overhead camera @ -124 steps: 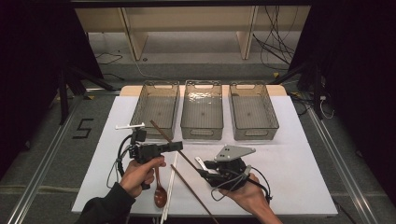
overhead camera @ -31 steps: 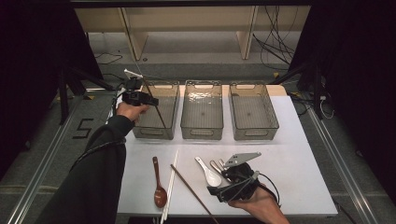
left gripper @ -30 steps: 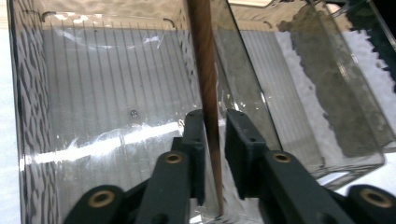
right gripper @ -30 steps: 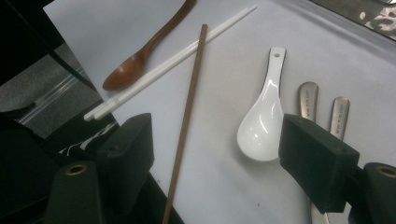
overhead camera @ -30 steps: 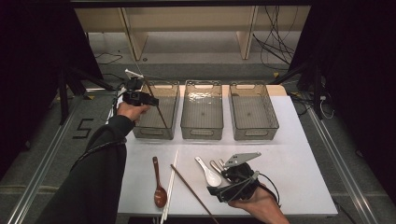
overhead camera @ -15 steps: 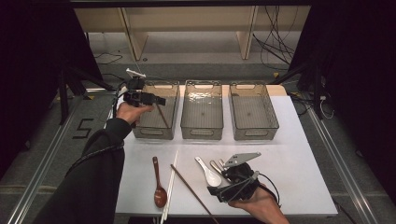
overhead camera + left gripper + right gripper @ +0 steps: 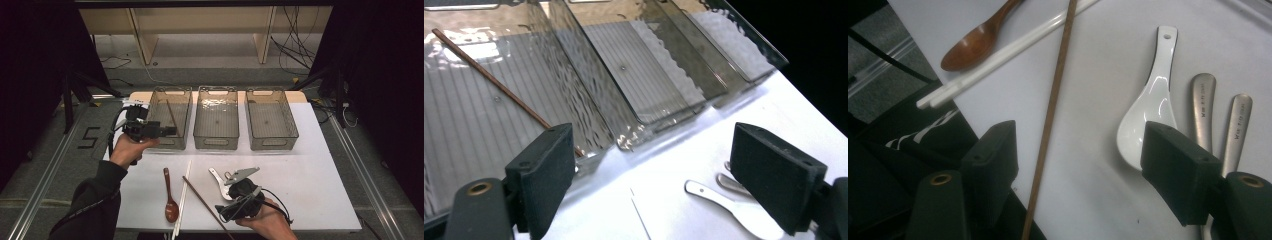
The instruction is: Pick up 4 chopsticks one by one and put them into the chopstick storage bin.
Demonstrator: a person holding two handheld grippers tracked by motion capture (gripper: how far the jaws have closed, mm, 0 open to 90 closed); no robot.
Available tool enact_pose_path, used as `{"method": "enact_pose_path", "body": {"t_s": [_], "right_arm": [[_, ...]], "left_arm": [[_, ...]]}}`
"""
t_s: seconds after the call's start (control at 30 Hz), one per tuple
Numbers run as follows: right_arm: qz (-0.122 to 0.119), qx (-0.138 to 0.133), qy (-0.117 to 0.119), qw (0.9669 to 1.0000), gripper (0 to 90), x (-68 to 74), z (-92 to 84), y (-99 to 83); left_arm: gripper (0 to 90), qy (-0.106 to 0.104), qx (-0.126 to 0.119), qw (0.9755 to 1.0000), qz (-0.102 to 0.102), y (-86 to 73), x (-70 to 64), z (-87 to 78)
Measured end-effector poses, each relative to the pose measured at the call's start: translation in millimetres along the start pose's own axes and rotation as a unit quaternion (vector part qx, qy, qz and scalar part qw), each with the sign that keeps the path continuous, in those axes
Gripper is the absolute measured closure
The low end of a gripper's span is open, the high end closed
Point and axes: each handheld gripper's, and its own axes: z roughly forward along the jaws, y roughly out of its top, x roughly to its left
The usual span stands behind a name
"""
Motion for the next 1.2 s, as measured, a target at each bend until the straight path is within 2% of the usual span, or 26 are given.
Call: {"method": "enact_pose_path", "body": {"t_s": [0.23, 0.5, 0.6, 0.73, 1.2], "right_arm": [[-0.005, 0.020, 0.000, 0.9998, 35.1, 4.5, 11.7, 3.1], [-0.017, 0.040, -0.001, 0.9990, 40.0, 8.7, 24.7, 6.3], [-0.022, 0.047, -0.002, 0.9987, 41.6, 9.6, 28.3, 7.0], [-0.021, 0.050, -0.002, 0.9985, 42.4, 9.0, 30.0, 7.0], [-0.026, 0.073, 0.001, 0.9970, 46.3, 10.3, 40.1, 7.6]], "left_arm": [[16.0, -0.006, -0.005, 0.9994, 0.033, -27.5, -15.3, -10.8], [15.4, -0.019, -0.004, 0.9992, 0.036, -65.3, -26.5, -12.7], [15.4, -0.026, -0.011, 0.9989, 0.038, -71.7, -30.0, -15.9], [15.4, -0.019, -0.018, 0.9983, 0.053, -77.6, -33.8, -19.3], [15.3, -0.020, -0.025, 0.9975, 0.062, -98.8, -35.1, -31.8]]}}
